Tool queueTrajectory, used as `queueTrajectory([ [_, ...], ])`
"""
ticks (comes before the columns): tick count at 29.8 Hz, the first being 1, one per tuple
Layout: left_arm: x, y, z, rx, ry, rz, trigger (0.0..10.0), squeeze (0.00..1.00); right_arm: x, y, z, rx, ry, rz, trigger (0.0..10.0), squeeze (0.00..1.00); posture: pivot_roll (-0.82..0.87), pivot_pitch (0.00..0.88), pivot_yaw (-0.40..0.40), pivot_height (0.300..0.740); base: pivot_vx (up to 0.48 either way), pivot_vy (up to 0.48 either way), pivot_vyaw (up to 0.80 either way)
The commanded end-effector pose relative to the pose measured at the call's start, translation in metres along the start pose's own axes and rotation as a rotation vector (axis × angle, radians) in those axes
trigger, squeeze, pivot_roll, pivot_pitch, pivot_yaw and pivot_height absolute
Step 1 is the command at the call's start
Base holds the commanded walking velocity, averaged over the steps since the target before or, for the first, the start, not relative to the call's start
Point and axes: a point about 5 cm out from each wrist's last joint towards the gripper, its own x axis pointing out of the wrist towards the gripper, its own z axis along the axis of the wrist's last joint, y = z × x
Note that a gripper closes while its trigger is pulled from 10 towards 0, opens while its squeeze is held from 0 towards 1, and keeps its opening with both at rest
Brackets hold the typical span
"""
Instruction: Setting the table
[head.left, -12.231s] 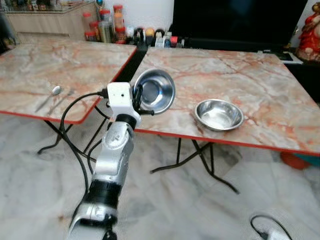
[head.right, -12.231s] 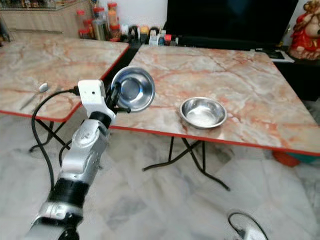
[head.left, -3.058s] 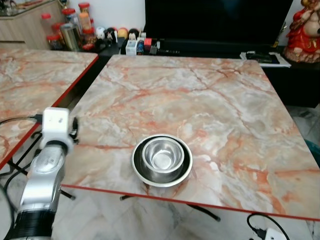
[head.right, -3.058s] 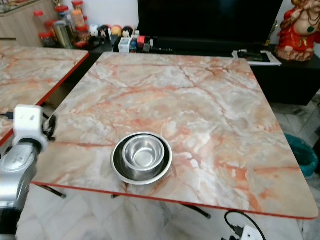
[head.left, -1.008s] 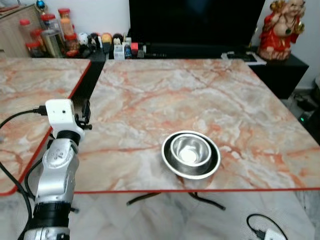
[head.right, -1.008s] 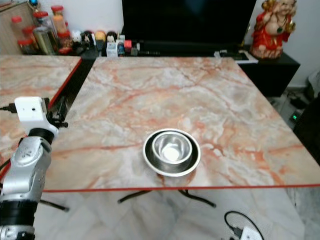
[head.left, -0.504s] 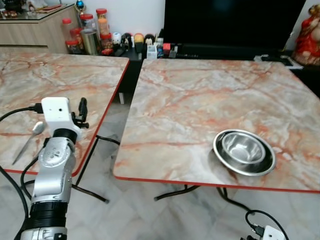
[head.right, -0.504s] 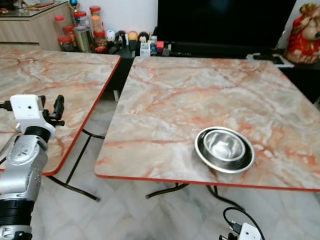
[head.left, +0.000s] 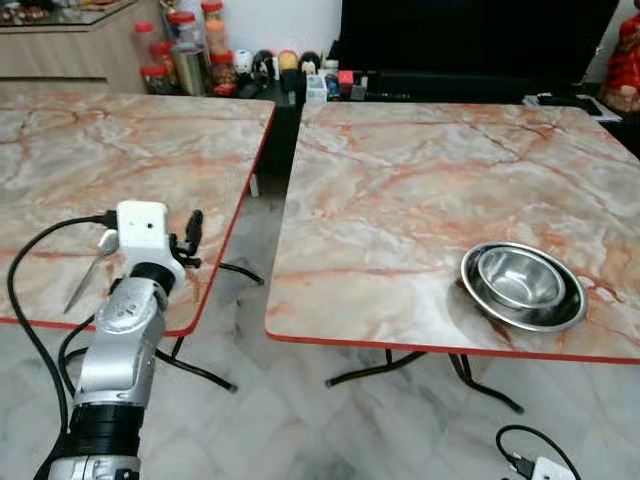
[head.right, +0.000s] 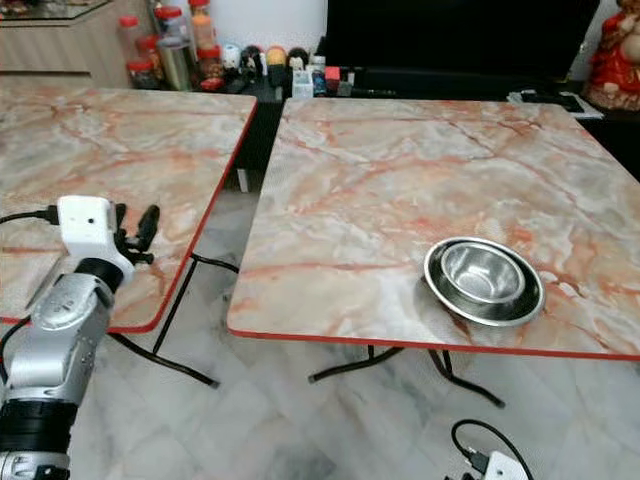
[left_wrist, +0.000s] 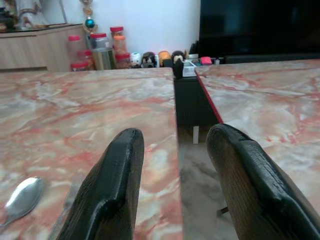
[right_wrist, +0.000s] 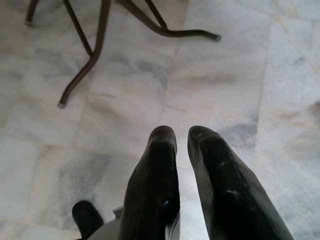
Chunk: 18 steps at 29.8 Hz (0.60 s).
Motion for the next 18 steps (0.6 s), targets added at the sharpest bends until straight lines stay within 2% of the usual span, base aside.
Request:
queueTrajectory([
  [1,0.001,-0.002,0.004,-0.017,-0.006,-0.018,10.0,0.0,0.0,-0.002,0.001,0.004,-0.008,-0.008,10.0,0.0,0.07,0.001,-0.01,0.74,0.0,0.0,0.0],
  [7,0.004,-0.002,0.012,-0.042,-0.03,-0.018,10.0,0.0,0.0,-0.001,0.002,0.011,-0.015,-0.005,10.0,0.0,0.07,0.0,-0.006,0.74,0.0,0.0,0.0],
  [13,0.006,-0.006,0.018,-0.009,-0.041,-0.052,10.0,0.0,0.0,-0.001,0.001,0.014,-0.015,-0.006,10.0,0.0,0.07,0.0,-0.003,0.74,0.0,0.0,0.0],
  [18,0.007,-0.006,0.019,-0.003,-0.039,-0.051,10.0,0.0,0.0,-0.001,0.001,0.006,-0.012,-0.005,10.0,0.0,0.07,0.0,-0.001,0.74,0.0,-0.351,0.0],
])
